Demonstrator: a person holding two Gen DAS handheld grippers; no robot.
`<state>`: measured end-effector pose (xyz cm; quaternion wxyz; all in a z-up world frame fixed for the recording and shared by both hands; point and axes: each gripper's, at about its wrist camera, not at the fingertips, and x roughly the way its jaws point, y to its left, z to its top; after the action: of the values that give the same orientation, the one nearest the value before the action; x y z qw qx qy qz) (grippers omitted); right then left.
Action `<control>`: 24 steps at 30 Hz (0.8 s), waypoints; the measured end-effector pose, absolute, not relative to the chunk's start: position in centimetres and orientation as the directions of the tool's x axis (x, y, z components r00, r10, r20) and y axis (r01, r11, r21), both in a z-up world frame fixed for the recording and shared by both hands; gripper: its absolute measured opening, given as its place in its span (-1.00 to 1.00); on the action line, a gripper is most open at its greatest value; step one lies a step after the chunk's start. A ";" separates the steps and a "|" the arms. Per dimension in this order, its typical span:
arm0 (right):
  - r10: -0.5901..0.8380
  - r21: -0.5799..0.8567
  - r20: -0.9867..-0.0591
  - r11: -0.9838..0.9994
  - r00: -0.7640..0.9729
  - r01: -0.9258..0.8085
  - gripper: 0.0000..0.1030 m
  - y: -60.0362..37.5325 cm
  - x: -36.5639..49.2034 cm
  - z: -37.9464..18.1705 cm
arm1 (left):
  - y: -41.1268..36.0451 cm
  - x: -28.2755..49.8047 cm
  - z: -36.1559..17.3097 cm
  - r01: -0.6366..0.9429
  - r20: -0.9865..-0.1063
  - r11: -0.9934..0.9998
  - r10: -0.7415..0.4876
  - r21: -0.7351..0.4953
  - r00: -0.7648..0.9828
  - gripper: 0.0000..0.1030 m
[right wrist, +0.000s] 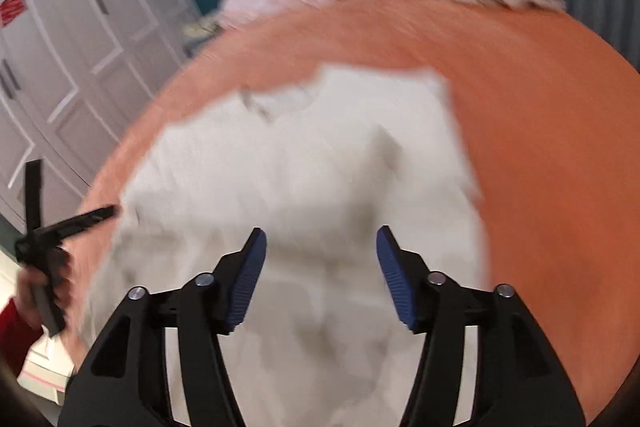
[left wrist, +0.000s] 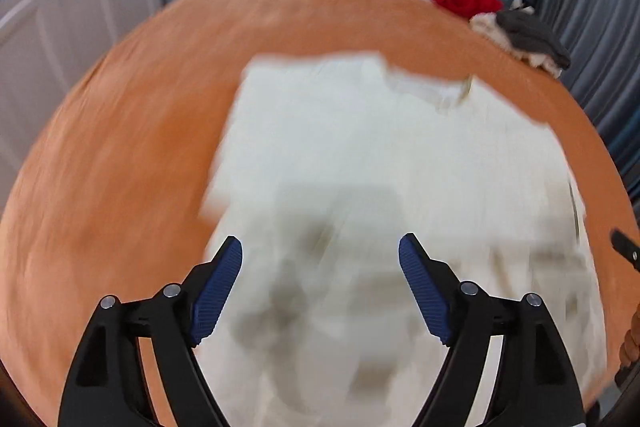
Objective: Fold large clothes
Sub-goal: 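Grasp the jacket hem with both tools and fold it toward the collar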
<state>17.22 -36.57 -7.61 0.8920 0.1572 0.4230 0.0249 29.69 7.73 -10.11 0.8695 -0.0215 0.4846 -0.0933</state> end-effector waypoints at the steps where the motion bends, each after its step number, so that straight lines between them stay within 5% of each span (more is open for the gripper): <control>1: 0.160 0.299 -0.772 0.945 0.616 0.129 0.23 -37.8 13.8 -8.1 | 9.7 27.5 -10.5 0.113 -0.852 0.984 -0.178 -0.141 0.493 0.51; 8: 0.158 0.372 -0.847 0.859 0.508 0.353 0.32 -42.1 0.8 -12.6 | 17.2 18.5 -14.6 -0.107 -0.904 0.962 -0.195 -0.253 0.380 0.51; 15: 0.229 0.510 -0.786 0.766 0.575 0.392 0.35 -41.3 -0.1 -15.2 | 16.9 16.8 -15.8 -0.198 -0.856 0.885 -0.318 -0.423 0.408 0.51; 18: 0.262 0.560 -0.755 0.736 0.601 0.382 0.27 -40.8 0.9 -15.5 | 15.3 16.9 -16.0 -0.178 -0.865 0.899 -0.306 -0.400 0.398 0.46; 20: 0.263 0.572 -0.746 0.724 0.611 0.387 -0.22 -40.3 1.8 -15.6 | 14.3 17.0 -15.9 -0.157 -0.874 0.917 -0.282 -0.367 0.395 0.09; 22: 0.271 0.565 -0.760 0.725 0.591 0.394 -0.75 -40.0 2.7 -15.7 | 14.2 16.7 -15.6 -0.156 -0.873 0.911 -0.300 -0.382 0.384 -0.56; 24: 0.260 0.557 -0.758 0.736 0.598 0.385 -0.87 -39.9 2.6 -15.0 | 14.3 16.3 -14.5 -0.145 -0.865 0.909 -0.310 -0.391 0.394 -0.71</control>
<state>2.59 -39.86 -15.00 0.8177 0.3614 0.4464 -0.0383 16.29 14.35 -14.55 0.8087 -0.2072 0.5482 -0.0510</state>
